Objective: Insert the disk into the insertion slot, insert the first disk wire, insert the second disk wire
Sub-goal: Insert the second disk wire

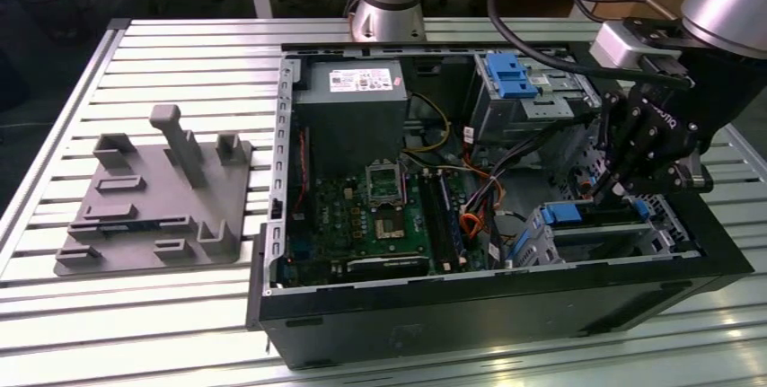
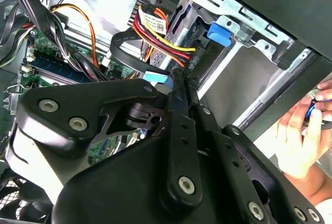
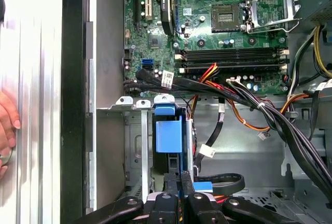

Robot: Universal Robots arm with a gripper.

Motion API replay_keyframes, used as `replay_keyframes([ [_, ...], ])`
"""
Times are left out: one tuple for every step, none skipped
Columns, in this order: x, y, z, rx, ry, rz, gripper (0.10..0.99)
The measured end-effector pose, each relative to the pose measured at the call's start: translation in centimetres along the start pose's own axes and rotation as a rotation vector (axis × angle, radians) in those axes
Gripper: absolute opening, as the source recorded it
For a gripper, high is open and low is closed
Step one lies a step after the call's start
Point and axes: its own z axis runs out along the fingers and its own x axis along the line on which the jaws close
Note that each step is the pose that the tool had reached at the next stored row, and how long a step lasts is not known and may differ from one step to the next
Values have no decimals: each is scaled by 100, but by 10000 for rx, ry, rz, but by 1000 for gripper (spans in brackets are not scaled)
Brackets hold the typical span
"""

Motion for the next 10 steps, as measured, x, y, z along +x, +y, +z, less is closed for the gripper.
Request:
replay_keyframes([
  [0, 0, 2, 0, 0, 0, 149],
  [1, 0, 4, 1, 1, 0, 149],
  [0, -1, 6, 1, 1, 0, 149],
  [0, -1, 8, 1, 1, 1, 149],
  [0, -1, 10, 0, 1, 0, 149],
  [0, -1, 11, 0, 1, 0, 149],
  [0, -2, 12, 0, 2, -1, 149],
  [0, -2, 13, -1, 2, -3, 149],
  [0, -2, 14, -1, 1, -6, 149],
  [1, -2, 14, -1, 1, -11, 149],
])
